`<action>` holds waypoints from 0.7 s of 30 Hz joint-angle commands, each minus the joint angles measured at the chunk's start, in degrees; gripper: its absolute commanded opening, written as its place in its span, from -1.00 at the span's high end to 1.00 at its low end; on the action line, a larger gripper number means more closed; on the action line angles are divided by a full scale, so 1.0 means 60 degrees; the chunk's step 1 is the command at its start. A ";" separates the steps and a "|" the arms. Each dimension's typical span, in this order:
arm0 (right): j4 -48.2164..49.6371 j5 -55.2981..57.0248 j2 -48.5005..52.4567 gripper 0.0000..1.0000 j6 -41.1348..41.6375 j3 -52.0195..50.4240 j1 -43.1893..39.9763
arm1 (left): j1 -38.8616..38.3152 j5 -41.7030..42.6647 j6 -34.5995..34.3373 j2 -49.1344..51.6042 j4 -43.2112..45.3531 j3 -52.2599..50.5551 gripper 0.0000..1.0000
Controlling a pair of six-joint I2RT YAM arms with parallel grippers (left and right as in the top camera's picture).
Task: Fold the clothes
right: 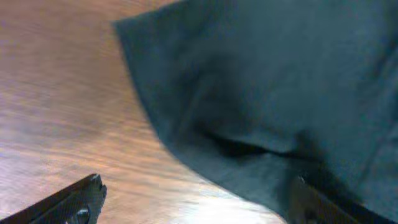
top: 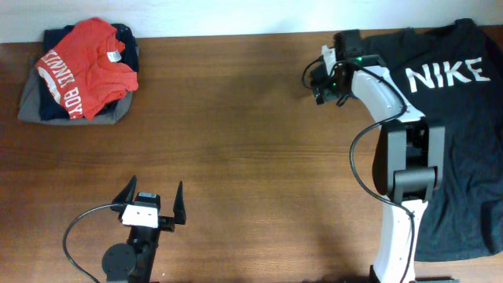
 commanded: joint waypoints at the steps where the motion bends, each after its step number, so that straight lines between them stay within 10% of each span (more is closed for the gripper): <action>1: 0.0102 -0.0120 0.0069 -0.98 0.0051 0.0047 -0.0306 | 0.0033 -0.0033 0.0124 -0.0055 -0.0022 -0.0040 -0.98; 21: 0.0412 -0.0823 0.0331 -0.98 0.1133 0.0044 -0.0557 | 0.0033 -0.0029 0.0124 -0.0055 -0.0022 -0.0040 -0.98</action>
